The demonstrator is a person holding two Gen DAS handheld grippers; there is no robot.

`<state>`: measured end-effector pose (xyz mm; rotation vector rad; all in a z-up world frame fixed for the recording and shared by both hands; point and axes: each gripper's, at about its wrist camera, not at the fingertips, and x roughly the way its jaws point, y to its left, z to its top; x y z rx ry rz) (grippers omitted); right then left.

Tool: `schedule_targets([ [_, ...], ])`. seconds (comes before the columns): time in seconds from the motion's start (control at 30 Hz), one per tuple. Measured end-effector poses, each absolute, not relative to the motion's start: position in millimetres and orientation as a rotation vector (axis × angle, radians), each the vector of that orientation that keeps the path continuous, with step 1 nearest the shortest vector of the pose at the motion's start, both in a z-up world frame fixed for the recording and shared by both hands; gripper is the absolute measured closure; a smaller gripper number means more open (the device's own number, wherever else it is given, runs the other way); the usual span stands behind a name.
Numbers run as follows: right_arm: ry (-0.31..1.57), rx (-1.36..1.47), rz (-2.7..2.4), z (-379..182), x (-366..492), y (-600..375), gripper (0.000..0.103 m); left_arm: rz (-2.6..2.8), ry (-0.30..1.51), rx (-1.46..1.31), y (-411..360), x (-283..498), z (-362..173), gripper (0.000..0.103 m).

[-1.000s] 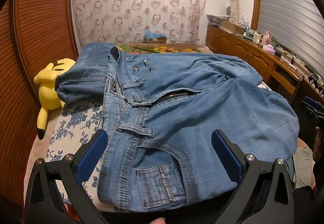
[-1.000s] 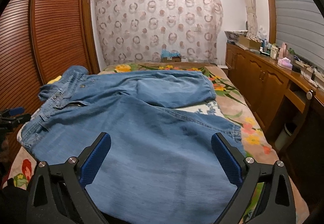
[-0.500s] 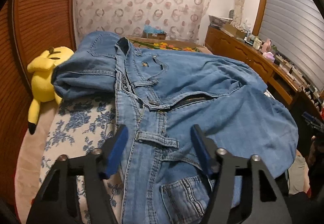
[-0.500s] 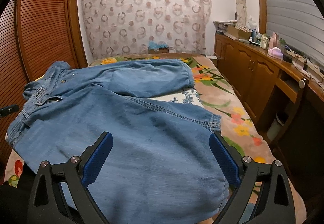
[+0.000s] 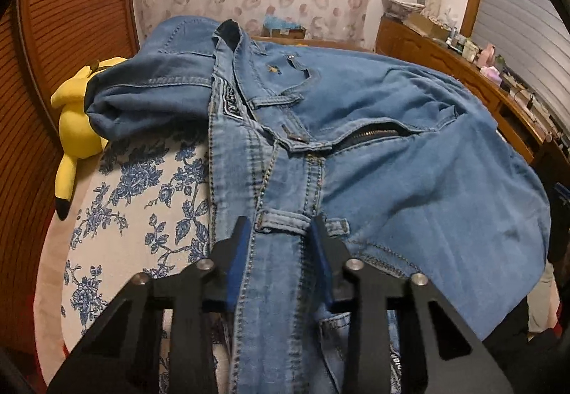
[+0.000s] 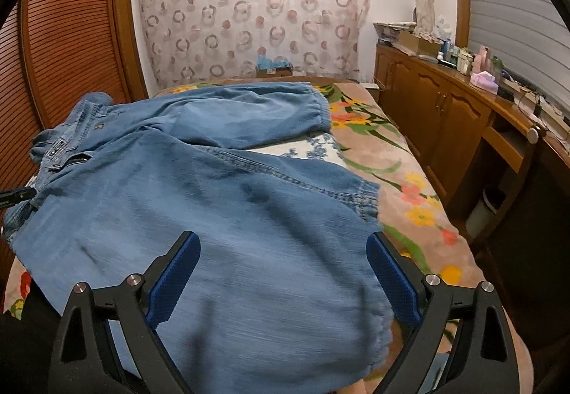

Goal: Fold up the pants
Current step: 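Lower the left tool to the jeans waistband by the fly and grasp it, then grasp the jeans leg hem with the right tool while the left tool holds the waistband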

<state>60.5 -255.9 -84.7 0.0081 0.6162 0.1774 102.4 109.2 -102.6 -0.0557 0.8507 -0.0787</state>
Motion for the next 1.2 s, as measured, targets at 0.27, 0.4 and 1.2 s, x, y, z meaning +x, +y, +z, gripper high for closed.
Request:
schedule_targets([
  [0.27, 0.628, 0.02, 0.169, -86, 60, -256, 0.008, -0.091, 0.885, -0.048, 110, 107, -109, 0.069],
  [0.4, 0.649, 0.031, 0.176, -89, 64, -261, 0.009, -0.094, 0.885, -0.045, 110, 107, -108, 0.069],
  [1.2, 0.751, 0.086, 0.205, -94, 70, -288, 0.039, -0.031, 0.826, -0.05, 124, 93, -101, 0.09],
])
